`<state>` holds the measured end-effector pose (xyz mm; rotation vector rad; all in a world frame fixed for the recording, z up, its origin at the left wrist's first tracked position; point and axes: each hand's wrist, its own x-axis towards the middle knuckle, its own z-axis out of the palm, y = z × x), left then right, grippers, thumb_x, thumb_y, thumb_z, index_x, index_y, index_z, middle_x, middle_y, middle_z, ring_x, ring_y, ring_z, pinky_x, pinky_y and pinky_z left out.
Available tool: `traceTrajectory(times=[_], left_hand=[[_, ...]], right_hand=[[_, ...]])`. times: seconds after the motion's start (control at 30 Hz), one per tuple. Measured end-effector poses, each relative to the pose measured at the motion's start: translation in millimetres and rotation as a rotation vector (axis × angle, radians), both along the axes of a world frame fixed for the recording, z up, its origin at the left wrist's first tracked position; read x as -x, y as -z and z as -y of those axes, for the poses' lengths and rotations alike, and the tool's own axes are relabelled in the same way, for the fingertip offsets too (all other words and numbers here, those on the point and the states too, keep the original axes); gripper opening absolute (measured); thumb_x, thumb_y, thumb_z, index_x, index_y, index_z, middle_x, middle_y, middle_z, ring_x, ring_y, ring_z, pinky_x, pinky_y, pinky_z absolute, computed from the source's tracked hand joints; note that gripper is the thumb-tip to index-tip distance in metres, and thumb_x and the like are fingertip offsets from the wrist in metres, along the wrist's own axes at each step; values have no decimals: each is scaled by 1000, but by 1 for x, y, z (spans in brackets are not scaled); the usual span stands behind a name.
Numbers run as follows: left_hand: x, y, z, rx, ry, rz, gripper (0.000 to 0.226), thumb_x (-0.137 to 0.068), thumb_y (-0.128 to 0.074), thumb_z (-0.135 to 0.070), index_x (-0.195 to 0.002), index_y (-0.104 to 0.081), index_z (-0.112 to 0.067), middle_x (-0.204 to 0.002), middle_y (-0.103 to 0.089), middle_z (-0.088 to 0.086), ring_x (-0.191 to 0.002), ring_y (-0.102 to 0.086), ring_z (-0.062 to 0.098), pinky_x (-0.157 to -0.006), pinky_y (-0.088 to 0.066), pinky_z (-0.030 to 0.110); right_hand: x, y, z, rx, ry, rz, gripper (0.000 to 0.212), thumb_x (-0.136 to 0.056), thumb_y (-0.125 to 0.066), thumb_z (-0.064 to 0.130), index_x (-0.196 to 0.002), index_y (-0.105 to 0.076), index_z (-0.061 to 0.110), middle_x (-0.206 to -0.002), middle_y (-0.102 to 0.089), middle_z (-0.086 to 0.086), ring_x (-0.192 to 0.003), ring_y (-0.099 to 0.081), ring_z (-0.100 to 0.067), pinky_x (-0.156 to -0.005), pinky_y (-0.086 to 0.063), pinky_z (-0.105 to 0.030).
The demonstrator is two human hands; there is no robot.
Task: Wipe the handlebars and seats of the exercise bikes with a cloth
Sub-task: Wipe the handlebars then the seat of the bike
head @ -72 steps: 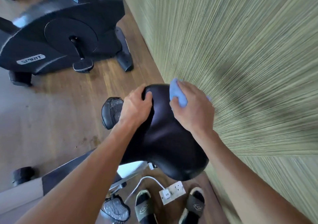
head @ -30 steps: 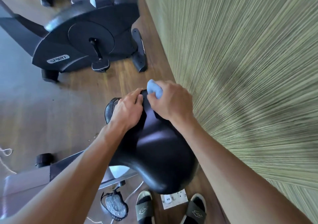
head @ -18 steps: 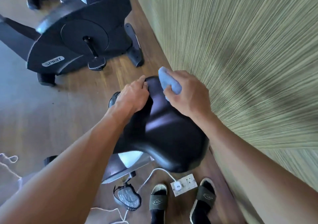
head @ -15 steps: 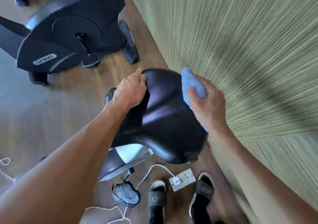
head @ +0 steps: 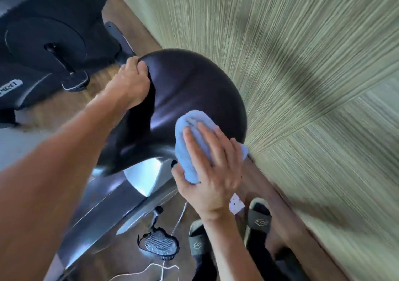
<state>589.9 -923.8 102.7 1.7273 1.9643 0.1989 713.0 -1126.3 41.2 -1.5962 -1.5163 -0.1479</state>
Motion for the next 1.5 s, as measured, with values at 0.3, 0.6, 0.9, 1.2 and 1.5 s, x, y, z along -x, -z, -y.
traceTrajectory(times=[0.3, 0.6, 0.9, 1.2, 1.5], left_hand=[[-9, -3, 3, 11, -16, 15, 52, -111, -19, -34, -158, -28, -13, -161, -33, 19, -144, -34, 35, -115, -24, 38], [-9, -4, 6, 13, -57, 40, 52, -111, -20, -32, -159, -28, -12, -161, -33, 21, -146, -32, 35, -119, -22, 39], [-11, -11, 12, 16, -43, 47, 55, -111, -20, -33, -163, -19, -14, -167, -24, 14, -152, -25, 29, -120, -17, 35], [4, -11, 17, 12, 0, 168, 50, -112, -31, -28, -159, -29, -12, -162, -35, 13, -148, -34, 29, -116, -26, 34], [73, -31, 60, -1, -303, 281, 47, -104, -46, -53, -78, -65, -18, -61, -56, -5, -65, -50, 20, -65, -45, 31]], right_hand=[[-72, -20, -52, 29, 57, -513, 45, -89, -62, 26, -130, -69, 10, -133, -68, -4, -125, -63, -21, -106, -49, -45], [-56, 1, 0, 10, -181, -24, 49, -97, -58, 31, -143, -56, 13, -148, -55, -12, -144, -44, -35, -106, -42, -60], [-76, -10, -2, 58, -392, 297, 48, -102, -57, 42, -142, -61, 16, -152, -53, -4, -144, -46, -25, -115, -39, -51], [-12, -55, -122, 336, -212, 251, 46, -101, -44, 41, -138, -59, 19, -139, -60, 1, -126, -55, -19, -107, -42, -39], [-34, -70, -156, 344, -323, 282, 43, -91, -52, 32, -127, -67, 14, -127, -66, 1, -115, -64, -24, -98, -46, -37]])
